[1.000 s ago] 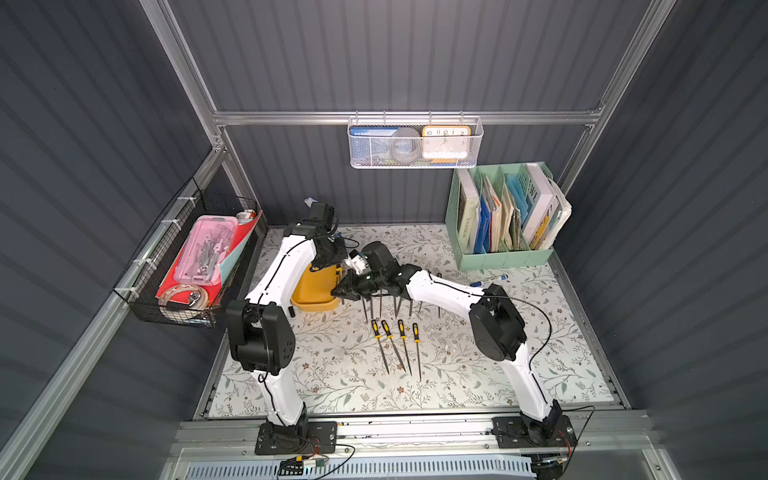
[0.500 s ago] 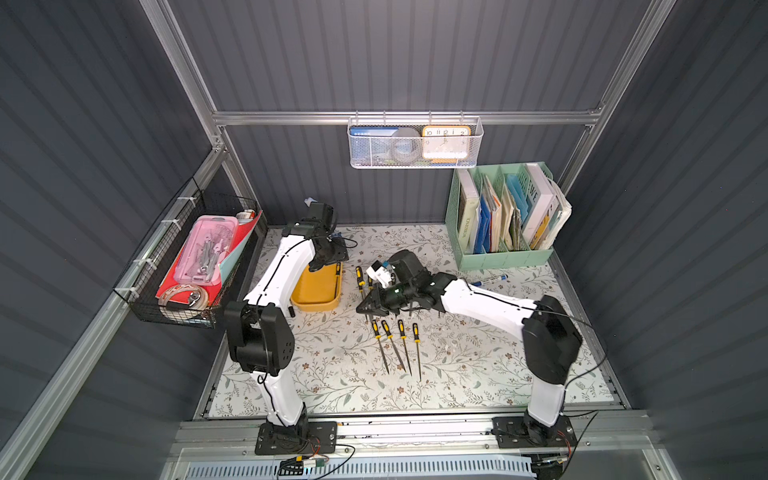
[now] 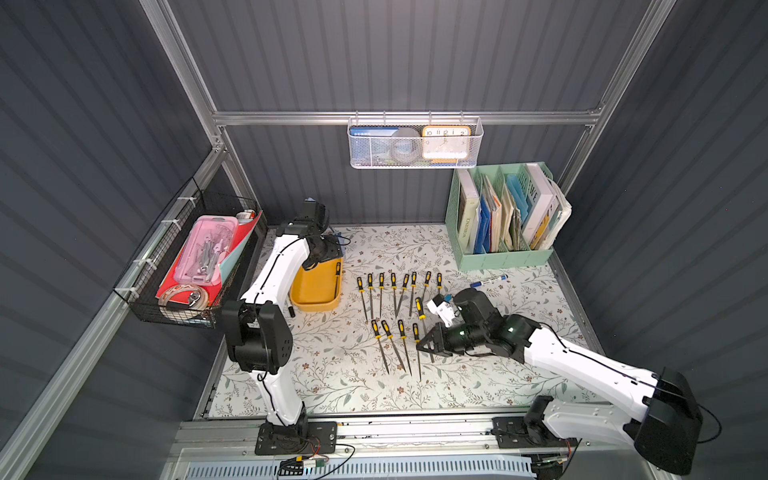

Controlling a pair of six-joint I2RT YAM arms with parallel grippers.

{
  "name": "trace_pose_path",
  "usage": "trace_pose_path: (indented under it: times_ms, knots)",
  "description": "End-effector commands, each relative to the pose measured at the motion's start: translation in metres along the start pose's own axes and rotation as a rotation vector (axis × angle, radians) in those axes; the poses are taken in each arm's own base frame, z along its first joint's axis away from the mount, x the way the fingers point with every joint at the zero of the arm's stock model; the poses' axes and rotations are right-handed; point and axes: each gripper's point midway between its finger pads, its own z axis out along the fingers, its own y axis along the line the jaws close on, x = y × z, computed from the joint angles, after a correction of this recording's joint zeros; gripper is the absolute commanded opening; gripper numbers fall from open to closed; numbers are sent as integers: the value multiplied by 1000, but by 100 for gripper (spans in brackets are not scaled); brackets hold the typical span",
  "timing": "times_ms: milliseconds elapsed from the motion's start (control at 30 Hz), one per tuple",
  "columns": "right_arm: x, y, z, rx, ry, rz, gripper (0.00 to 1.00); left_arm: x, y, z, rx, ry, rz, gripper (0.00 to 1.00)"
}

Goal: Take the file tool out of the storage box
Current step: Place the file tool at the center of the board.

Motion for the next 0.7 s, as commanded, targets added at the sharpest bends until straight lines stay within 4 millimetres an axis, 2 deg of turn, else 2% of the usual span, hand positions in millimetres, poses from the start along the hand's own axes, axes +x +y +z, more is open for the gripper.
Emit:
trace_pose_path:
  times_ms: [0,100,300,500,667]
  knots:
    - [11,-29,1,57,-16,60,0,-2,3,7,-5,5,0,79]
    - [23,-50,10,50,-15,93,0,-1,5,11,-10,12,0,79]
    - [29,-78,26,88,-9,132,0,5,12,20,-33,27,4,80]
    - [29,-95,46,123,27,153,0,21,31,40,-85,81,9,77]
    - [22,-102,55,123,23,168,0,25,41,51,-105,106,11,73]
